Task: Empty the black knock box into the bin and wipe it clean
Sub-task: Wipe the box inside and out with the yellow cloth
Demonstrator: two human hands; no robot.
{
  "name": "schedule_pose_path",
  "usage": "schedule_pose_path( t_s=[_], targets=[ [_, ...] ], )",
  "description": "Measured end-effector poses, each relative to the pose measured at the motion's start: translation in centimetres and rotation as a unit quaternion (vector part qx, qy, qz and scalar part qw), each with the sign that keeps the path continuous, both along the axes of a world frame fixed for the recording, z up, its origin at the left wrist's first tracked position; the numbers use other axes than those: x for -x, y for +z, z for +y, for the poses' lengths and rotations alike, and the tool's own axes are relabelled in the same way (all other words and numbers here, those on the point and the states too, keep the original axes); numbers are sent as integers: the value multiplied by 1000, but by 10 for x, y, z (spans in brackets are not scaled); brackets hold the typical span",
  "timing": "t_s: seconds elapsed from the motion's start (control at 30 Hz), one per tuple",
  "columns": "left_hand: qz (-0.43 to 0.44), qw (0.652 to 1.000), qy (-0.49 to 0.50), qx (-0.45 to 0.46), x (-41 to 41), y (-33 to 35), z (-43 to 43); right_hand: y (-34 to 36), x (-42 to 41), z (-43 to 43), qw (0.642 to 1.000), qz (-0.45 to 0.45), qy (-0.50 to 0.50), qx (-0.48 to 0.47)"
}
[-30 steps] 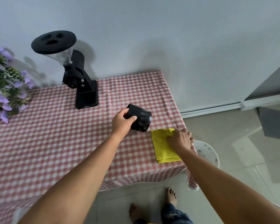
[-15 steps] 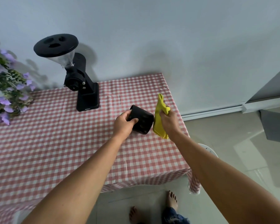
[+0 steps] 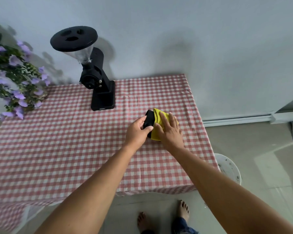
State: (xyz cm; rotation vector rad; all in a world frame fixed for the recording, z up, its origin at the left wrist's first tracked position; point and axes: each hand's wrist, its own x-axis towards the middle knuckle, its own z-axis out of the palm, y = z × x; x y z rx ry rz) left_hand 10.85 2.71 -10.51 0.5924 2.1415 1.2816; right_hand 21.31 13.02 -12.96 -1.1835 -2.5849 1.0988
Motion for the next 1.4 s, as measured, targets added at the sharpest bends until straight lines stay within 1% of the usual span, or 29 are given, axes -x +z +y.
schedule_pose_path(
  t_s=[0.1,0.13,0.17,0.23,0.3,0.37,0.4,0.43,0.5,0.53,0.57,0.6,0.67,0.73,0.77,0.8,0.83,0.9,0.93,0.97,1.07,1.13,1.17,1.2,1.27,1.3,1.33,1.37,1.4],
  targets=[
    [-4,1000,-2,-2,3,-1,0,-1,13,2,994,64,-76,49],
    [-4,1000,-1,-1,4,0,-1,1,16,2,992,77,-87,46],
    [-3,1000,1,0,5,-1,-2,2,18,1,994,80,-76,24],
    [3,1000,1,12,7,0,-5,0,17,-4,996,73,-2,-47],
    [22,999,-14,22,8,-1,-8,-3,11,-7,987,71,85,-119],
    [34,999,-27,28,9,-3,-9,-7,8,0,978,71,129,-151],
    [32,999,-26,30,8,-3,-10,-7,10,5,980,67,122,-142],
    [27,999,-22,28,7,-3,-12,-6,14,10,988,61,94,-109],
    [18,999,-22,25,6,-3,-14,1,24,22,999,41,3,-11],
    [16,999,-21,25,6,-3,-14,5,29,25,999,34,-22,17],
    [16,999,-20,22,5,-3,-14,9,31,24,1000,23,-17,11],
    [16,999,-19,21,6,-3,-13,10,31,19,1000,15,12,-20],
    [26,999,-15,23,6,-2,-12,10,29,7,991,30,94,-87],
    [28,999,-15,26,4,-1,-11,7,24,5,983,52,134,-114],
    [23,999,-14,25,3,-2,-11,4,23,8,984,55,128,-111],
    [16,999,-13,24,3,-2,-12,3,22,14,990,50,98,-88],
    [12,1000,-11,24,2,-2,-12,3,22,20,997,39,49,-45],
    [10,1000,-6,23,1,-2,-13,3,21,30,998,22,-50,34],
    [8,1000,-5,22,1,-3,-13,5,20,28,997,19,-64,37],
    [7,1000,-3,22,1,-3,-12,6,19,23,999,19,-44,13],
    [7,1000,6,18,1,-3,-11,8,17,-1,990,24,94,-101],
    [6,1000,12,14,-1,-2,-10,4,13,-2,982,30,128,-136],
    [7,1000,16,16,-2,-1,-10,0,11,2,983,36,120,-131],
    [7,1000,20,17,-3,0,-10,-5,10,8,989,41,93,-107],
    [6,1000,26,15,-5,0,-9,-8,11,20,998,59,-9,-9],
    [6,999,29,13,-6,0,-7,-8,13,25,995,67,-60,40],
    [6,999,31,9,-7,1,-6,-6,16,26,992,70,-84,64],
    [8,999,36,5,-8,0,-4,-2,19,25,993,69,-75,53],
    [11,999,42,2,-7,0,-2,1,22,21,997,65,-42,16]
  ],
)
